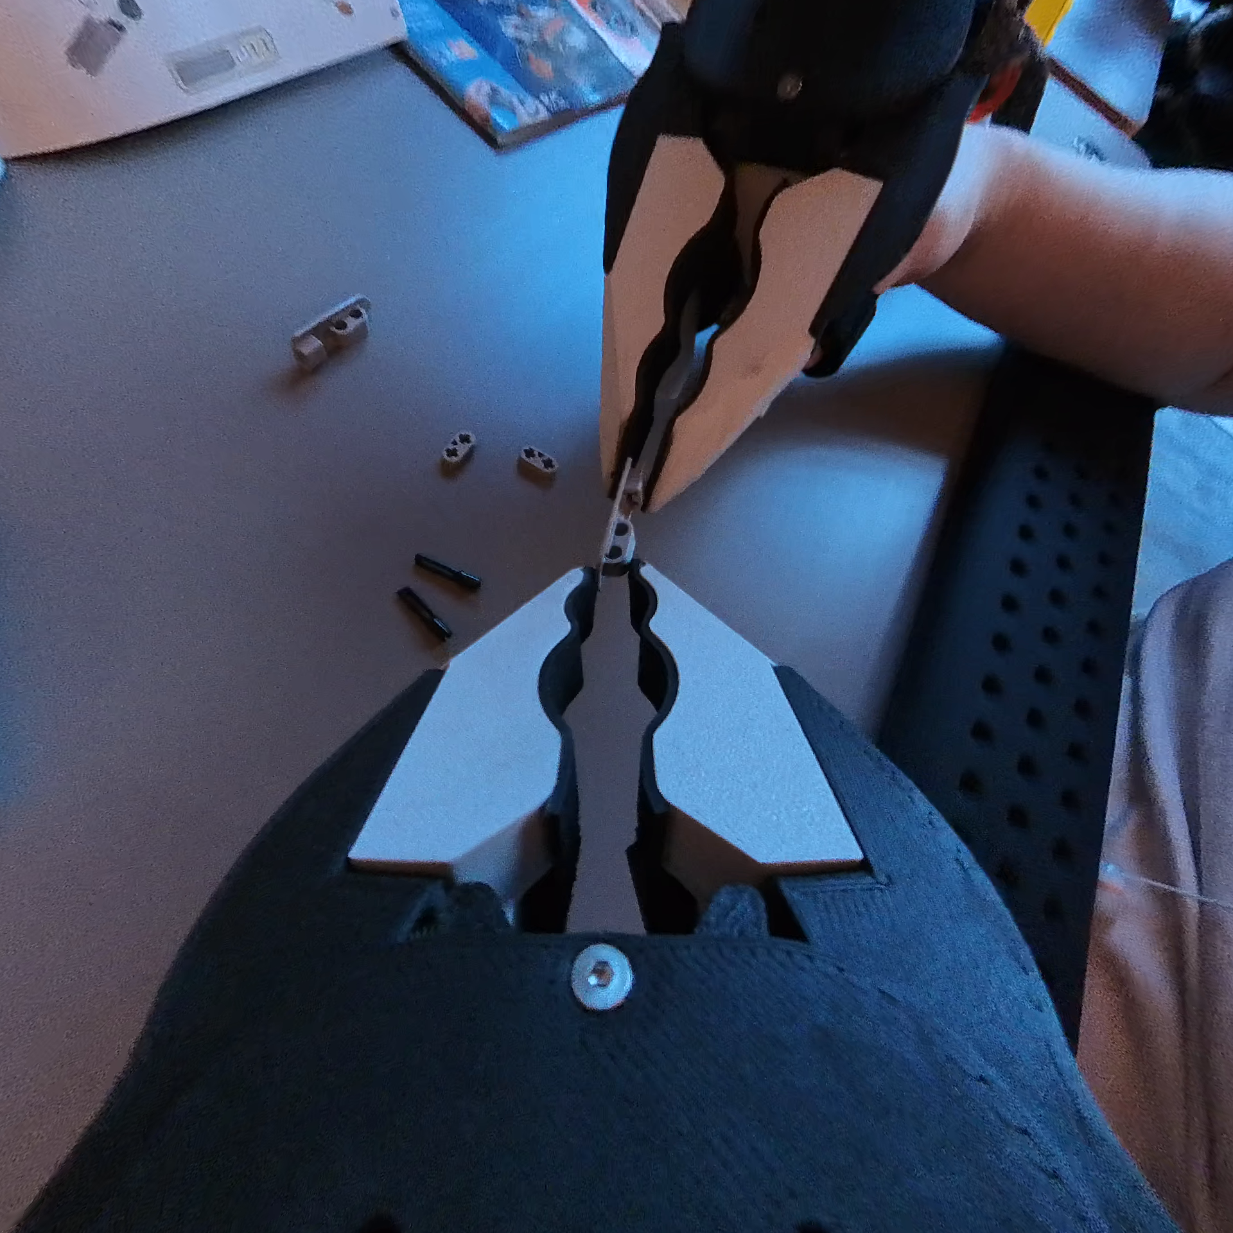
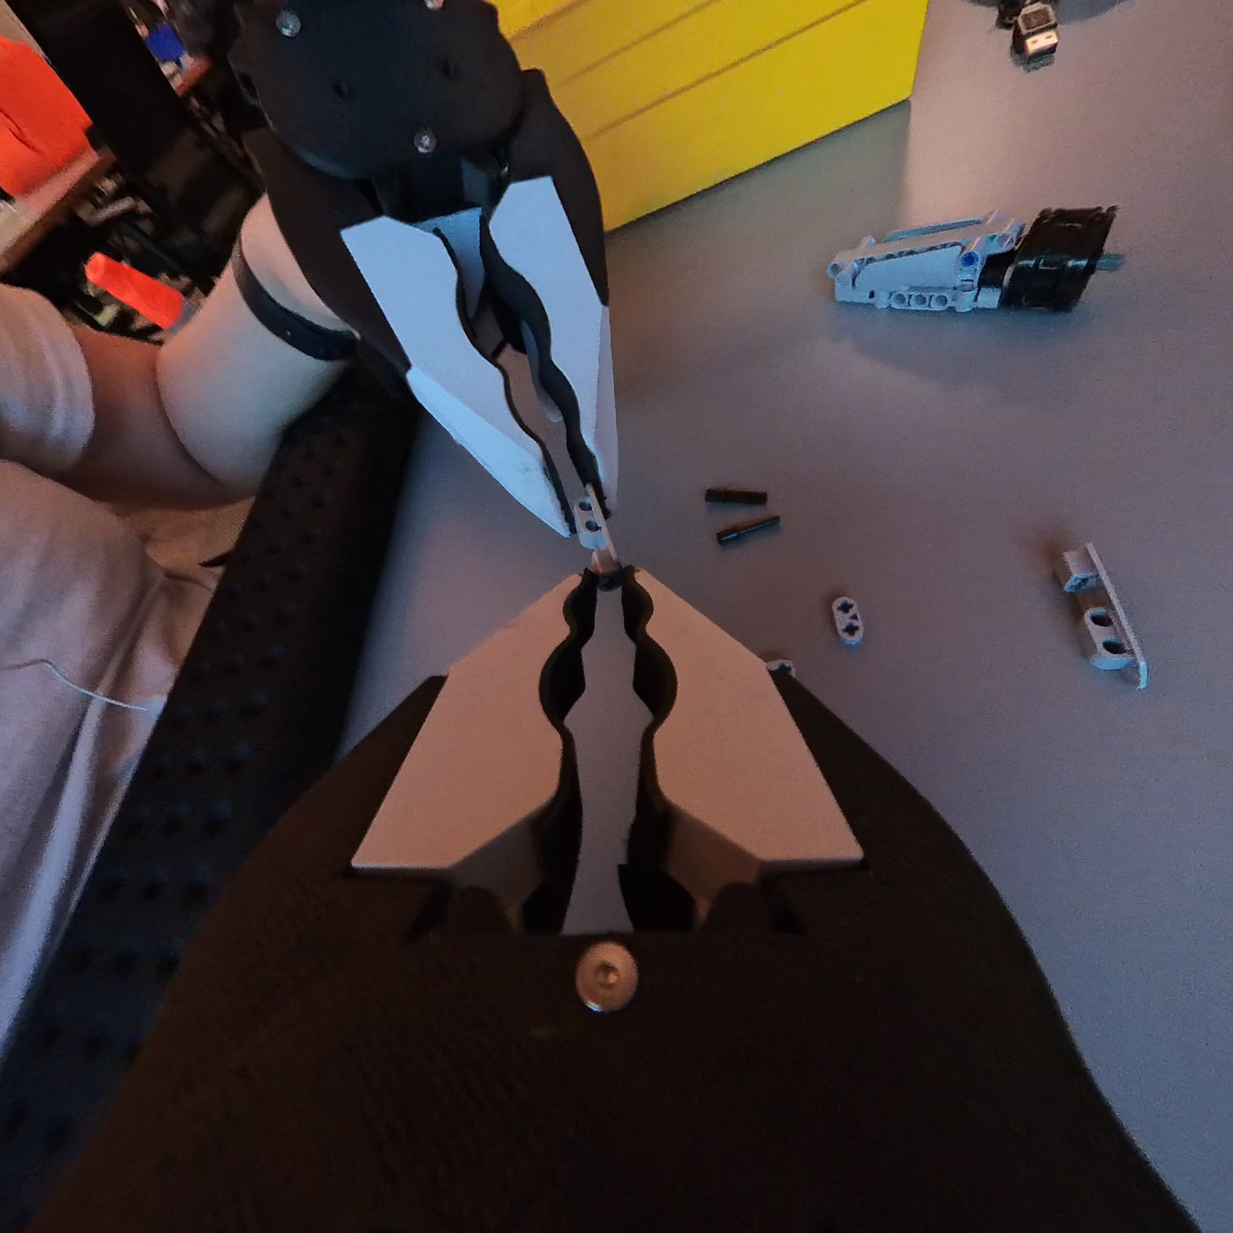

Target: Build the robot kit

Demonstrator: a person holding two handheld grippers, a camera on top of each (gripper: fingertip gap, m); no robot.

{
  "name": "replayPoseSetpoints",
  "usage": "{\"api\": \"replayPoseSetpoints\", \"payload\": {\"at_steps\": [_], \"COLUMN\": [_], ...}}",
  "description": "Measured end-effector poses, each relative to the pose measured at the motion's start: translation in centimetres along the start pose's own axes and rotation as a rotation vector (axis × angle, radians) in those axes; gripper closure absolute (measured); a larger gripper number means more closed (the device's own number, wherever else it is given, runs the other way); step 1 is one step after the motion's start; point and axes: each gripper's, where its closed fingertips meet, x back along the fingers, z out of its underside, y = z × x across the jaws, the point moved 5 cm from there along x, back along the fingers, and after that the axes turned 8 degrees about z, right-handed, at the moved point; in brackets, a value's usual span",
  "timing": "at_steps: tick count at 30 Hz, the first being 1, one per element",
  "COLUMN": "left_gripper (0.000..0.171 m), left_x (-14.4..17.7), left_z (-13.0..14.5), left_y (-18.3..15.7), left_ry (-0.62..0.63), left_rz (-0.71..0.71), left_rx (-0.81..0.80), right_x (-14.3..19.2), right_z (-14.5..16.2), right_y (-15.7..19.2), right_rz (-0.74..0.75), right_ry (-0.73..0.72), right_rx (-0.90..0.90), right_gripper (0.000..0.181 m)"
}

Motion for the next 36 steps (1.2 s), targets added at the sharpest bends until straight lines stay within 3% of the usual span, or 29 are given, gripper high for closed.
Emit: {"api": "replayPoseSetpoints", "payload": {"at_steps": [4,6,8,10,14,21,30,36], "left_gripper": [0.167,0.168,0.171,0.171,0.171,0.171,0.17,0.159], "left_x": [0.2,1.3,2.9,3.8,4.1,4.2,4.3,4.6], "left_z": [0.4,0.5,0.9,1.9,3.3,4.7,4.8,4.8], "left_y": [0.1,1.2,3.2,4.7,5.6,6.2,6.6,6.7], "left_ry": [0.037,0.038,0.029,0.034,0.054,0.166,0.146,0.134], "left_rz": [-0.012,-0.106,-0.247,-0.301,-0.272,-0.314,-0.307,-0.306], "left_rx": [-0.022,-0.059,-0.081,-0.061,0.001,-0.106,-0.136,-0.107], "right_x": [-0.2,-0.1,0.1,0.3,0.5,0.5,0.3,0.1], "right_z": [-0.2,-0.3,-0.1,0.2,0.6,1.2,1.5,1.8], "right_y": [-0.1,-0.2,-0.5,-0.7,-0.8,-1.1,-1.3,-1.4], "right_rz": [0.056,0.075,0.106,0.119,0.12,0.125,0.12,0.115], "right_ry": [-0.027,-0.052,-0.057,-0.048,-0.032,0.001,0.021,0.039], "right_rx": [0.036,0.057,0.087,0.105,0.117,0.145,0.147,0.149], "right_gripper": [0.173,0.164,0.162,0.162,0.162,0.162,0.162,0.162]}}
